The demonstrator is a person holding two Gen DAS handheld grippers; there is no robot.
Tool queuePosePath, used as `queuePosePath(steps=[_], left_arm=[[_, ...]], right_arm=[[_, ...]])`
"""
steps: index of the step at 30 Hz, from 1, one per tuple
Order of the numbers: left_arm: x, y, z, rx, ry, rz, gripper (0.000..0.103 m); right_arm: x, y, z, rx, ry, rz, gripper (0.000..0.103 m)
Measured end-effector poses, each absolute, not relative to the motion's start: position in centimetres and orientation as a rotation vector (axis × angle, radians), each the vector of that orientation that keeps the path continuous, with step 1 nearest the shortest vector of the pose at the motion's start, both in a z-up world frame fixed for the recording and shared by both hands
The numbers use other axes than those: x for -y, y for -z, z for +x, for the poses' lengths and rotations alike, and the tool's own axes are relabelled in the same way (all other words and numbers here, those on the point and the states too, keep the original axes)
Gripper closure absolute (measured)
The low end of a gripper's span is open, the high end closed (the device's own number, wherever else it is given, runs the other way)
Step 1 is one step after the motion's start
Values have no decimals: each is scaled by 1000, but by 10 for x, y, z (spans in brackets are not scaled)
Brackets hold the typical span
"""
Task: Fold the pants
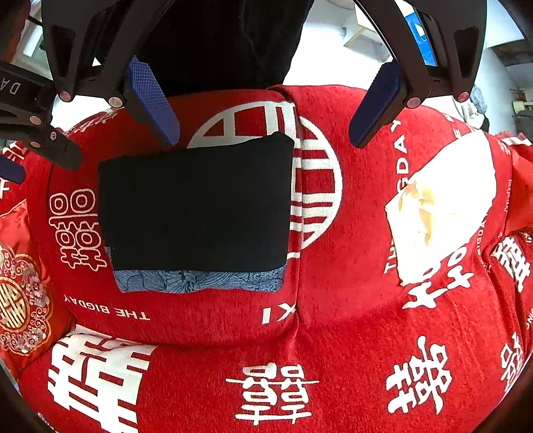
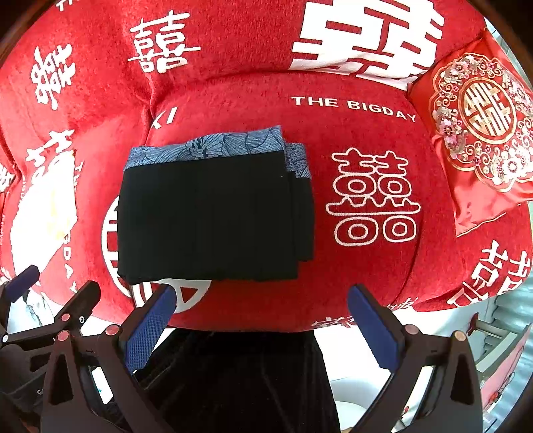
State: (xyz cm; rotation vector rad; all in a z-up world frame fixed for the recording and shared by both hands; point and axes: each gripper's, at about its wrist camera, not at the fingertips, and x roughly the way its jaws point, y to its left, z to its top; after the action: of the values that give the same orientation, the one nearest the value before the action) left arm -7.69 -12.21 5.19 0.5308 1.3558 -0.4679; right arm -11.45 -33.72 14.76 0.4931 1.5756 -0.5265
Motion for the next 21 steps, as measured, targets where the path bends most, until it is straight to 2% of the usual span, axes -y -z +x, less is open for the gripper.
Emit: queuePosePath(steps=[21], left_arm=[[120, -51, -77, -1357, 460, 531, 1]], right_arm=[[334, -146, -115, -1578, 524, 486, 0]])
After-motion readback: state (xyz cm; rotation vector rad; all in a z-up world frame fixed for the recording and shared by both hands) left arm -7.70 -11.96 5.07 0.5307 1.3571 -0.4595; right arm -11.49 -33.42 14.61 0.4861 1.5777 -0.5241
